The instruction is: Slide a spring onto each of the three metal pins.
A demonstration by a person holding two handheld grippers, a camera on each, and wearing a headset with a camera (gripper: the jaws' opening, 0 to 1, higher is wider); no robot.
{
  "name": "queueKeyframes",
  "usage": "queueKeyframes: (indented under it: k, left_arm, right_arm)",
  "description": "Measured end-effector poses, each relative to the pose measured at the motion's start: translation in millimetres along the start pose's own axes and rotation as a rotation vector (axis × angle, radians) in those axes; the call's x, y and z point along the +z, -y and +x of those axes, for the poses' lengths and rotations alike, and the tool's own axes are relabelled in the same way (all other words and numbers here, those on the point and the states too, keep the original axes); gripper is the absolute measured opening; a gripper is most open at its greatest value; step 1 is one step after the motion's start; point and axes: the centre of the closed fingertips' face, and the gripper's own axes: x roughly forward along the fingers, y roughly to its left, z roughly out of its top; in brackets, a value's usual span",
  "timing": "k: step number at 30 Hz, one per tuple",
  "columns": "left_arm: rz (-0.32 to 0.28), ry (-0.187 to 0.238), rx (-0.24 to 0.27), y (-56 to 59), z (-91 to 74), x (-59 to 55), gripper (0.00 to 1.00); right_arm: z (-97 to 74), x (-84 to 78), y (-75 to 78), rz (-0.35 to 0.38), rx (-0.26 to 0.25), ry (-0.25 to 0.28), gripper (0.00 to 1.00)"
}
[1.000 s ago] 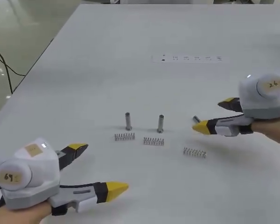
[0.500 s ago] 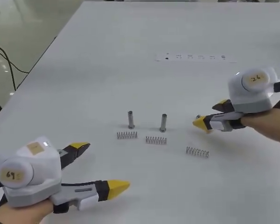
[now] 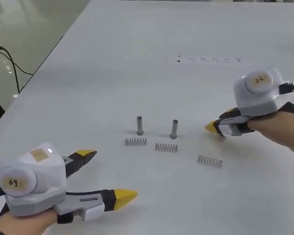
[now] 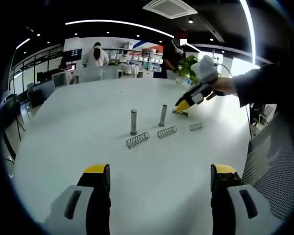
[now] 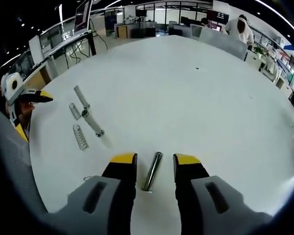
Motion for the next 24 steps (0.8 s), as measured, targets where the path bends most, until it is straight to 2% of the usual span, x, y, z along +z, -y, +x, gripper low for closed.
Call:
queueKeyframes:
  k: [8, 24]
  left_arm:
    - [-0.004, -0.002, 0.001, 0.3, -0.9, -1.6, 0.83]
    - [-0.016, -0.006, 0.002, -0.4, -0.4, -4.1, 0.82]
  right_arm:
    - [3.8, -5.8, 2.5, 0.021, -0.015, -0.047, 0.24]
    - [11.6, -9.9, 4.5, 0.032, -0.02, -0.092, 0.17]
